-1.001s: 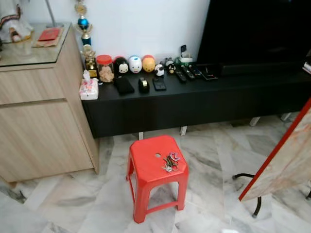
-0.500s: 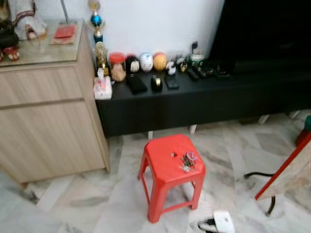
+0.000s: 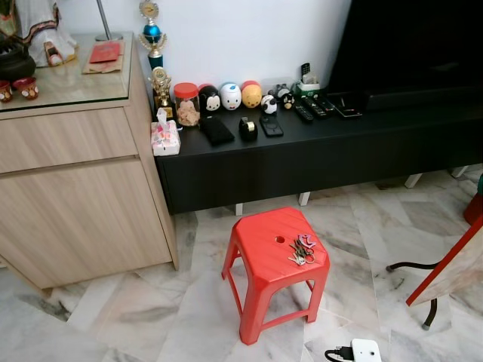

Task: Hang keys on a hook

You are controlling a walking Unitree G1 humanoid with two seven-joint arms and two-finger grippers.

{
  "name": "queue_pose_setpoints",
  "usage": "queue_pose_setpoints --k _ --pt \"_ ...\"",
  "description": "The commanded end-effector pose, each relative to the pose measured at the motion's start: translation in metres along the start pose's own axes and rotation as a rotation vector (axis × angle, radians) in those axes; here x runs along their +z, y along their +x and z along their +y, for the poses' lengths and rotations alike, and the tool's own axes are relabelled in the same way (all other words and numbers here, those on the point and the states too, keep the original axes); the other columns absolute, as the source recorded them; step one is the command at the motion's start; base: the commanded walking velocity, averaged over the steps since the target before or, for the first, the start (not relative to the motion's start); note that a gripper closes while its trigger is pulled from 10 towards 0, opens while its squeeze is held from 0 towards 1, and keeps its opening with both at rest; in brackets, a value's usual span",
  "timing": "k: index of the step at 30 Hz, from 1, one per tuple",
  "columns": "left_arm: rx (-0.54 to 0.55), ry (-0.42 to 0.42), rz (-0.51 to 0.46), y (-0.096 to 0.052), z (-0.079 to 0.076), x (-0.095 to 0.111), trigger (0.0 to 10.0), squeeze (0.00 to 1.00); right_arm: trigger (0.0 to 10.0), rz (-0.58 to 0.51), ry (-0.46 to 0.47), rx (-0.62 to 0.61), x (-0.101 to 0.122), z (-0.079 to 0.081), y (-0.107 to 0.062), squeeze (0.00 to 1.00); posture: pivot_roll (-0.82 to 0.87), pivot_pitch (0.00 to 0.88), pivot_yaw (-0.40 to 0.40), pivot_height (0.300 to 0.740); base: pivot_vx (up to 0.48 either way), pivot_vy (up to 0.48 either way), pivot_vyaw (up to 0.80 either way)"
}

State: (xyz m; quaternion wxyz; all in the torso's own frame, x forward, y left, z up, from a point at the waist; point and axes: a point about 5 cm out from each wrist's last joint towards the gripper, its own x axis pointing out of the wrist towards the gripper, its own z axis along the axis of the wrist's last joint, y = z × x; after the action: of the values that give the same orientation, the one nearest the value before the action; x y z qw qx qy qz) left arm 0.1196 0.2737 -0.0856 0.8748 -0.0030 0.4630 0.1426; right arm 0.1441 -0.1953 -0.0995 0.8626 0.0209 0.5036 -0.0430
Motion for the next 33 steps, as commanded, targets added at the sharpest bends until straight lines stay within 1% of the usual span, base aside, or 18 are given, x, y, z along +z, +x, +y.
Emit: queue_pose_setpoints --k 1,3,5,8,13,17,22,25,31,33 --pt "0.007 0.002 0.032 -0.003 0.002 -0.01 10.0 0.0 10.0 -0.02 0.001 0.006 0.006 0.004 0.001 0.0 0.06 0.0 -0.036 0.74 0.255 0.0 0.8" --pt "-0.004 0.003 0.034 -0.003 0.002 -0.011 10.0 0.0 10.0 -0.015 -0.022 0.025 0.006 0.011 0.002 0.0 0.07 0.0 -0.033 0.74 0.304 0.0 0.72" --pt "-0.006 0.006 0.035 -0.003 0.002 -0.011 10.0 0.0 10.0 -0.014 -0.024 0.033 0.005 0.013 0.002 0.0 0.07 0.0 -0.033 0.74 0.341 0.0 0.32" --pt "-0.004 0.009 0.036 -0.003 0.002 -0.011 10.0 0.0 10.0 -0.015 0.016 0.024 0.005 0.015 0.002 0.0 0.07 0.0 -0.031 0.74 0.344 0.0 0.0" --pt "-0.003 0.016 0.038 -0.003 0.003 -0.011 10.0 0.0 10.0 -0.018 0.039 0.005 0.004 0.006 0.001 0.0 0.07 0.0 -0.026 0.74 0.35 0.0 0.0" --pt "-0.004 0.019 0.038 -0.003 0.003 -0.011 10.0 0.0 10.0 -0.021 0.028 0.005 0.004 0.005 0.001 0.0 0.07 0.0 -0.029 0.74 0.35 0.0 0.0" --pt "-0.005 0.015 0.034 -0.003 0.003 -0.011 10.0 0.0 10.0 -0.022 0.068 -0.028 0.004 0.003 0.001 0.0 0.07 0.0 -0.035 0.74 0.346 0.0 0.0" --pt "-0.005 0.013 0.033 -0.003 0.003 -0.01 10.0 0.0 10.0 -0.024 0.095 -0.035 0.005 0.002 0.001 0.0 0.07 0.0 -0.037 0.74 0.296 0.0 -0.66" --pt "-0.004 0.007 0.033 -0.003 0.002 -0.01 10.0 0.0 10.0 -0.035 0.081 -0.036 0.014 -0.001 0.002 0.0 0.07 0.0 -0.046 0.74 0.0 0.0 -0.64" --pt "-0.003 0.005 0.034 -0.003 0.002 -0.01 10.0 0.0 10.0 -0.038 0.067 -0.035 0.015 -0.001 0.002 0.0 0.07 0.0 -0.047 0.74 0.0 0.0 0.0"
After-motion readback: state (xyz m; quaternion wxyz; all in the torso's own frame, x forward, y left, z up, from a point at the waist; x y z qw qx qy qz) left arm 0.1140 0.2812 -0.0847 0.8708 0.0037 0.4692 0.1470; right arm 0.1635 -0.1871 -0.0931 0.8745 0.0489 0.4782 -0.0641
